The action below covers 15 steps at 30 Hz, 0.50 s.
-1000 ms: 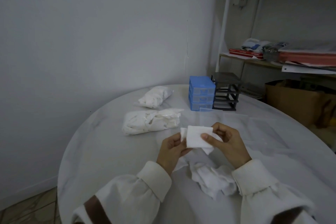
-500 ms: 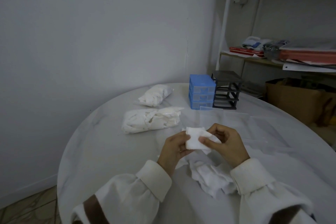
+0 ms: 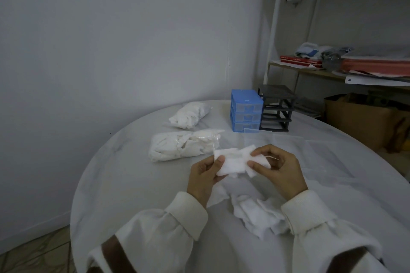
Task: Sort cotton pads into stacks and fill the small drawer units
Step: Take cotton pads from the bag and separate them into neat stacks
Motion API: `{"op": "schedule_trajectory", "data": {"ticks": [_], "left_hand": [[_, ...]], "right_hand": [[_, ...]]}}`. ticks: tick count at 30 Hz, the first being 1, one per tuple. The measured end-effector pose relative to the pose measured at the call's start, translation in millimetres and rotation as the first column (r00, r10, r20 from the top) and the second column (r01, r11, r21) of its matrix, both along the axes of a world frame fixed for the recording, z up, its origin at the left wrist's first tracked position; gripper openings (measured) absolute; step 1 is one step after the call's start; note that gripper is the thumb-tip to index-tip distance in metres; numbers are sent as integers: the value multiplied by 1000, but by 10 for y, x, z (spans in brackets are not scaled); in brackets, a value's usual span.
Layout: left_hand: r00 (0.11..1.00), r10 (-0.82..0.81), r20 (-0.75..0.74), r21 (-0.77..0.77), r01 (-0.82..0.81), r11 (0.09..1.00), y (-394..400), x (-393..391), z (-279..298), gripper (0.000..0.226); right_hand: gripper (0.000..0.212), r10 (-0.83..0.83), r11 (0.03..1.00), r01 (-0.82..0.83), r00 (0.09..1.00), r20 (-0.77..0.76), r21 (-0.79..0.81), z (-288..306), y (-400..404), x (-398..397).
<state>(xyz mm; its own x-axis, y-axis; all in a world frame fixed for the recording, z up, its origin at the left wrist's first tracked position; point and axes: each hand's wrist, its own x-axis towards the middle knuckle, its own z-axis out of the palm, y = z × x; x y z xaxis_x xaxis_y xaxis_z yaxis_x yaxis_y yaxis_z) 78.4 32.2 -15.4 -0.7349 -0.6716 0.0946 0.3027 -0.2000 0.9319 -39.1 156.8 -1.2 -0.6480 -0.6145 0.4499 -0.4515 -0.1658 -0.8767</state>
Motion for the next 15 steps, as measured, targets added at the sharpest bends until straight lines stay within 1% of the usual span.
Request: {"op": "schedule_trajectory", "data": {"ticks": [2,3,5,6,8,10,11,13,15], "left_hand": [[997,72,20,-32,-72,997,-38,-3,-7,15],[993,113,37,-67,-111,992,-47,-6,-20,15],[979,190,77,-144,-178,974,-57,-11,-59,12],[971,217,96,-177,-198,964,-55,-10,-72,12],[969,216,118,-200,-190,961,-46,-10,-85,12],[981,159,111,-193,-136,972,-21,0,-66,12],[983,142,112,-218,-115,969,-12,5,-61,12],[986,118,122,-286,-79,955,9,3,-59,14],[991,60,119,-294,-23,956,42,3,-54,16]], "right_hand": [[26,-27,998,28,999,24,-53,30,2,-14],[31,-7,995,14,998,70,-101,51,7,-15],[40,78,982,-44,979,186,-182,99,24,-4],[39,127,977,-82,967,223,-198,118,31,11],[27,210,969,-170,948,239,-177,132,28,46],[18,264,963,-245,942,208,-111,102,2,81],[15,283,959,-274,941,187,-74,80,-15,98],[11,292,956,-293,943,159,-18,36,-43,123],[14,270,962,-273,950,156,-3,12,-61,130]]}}
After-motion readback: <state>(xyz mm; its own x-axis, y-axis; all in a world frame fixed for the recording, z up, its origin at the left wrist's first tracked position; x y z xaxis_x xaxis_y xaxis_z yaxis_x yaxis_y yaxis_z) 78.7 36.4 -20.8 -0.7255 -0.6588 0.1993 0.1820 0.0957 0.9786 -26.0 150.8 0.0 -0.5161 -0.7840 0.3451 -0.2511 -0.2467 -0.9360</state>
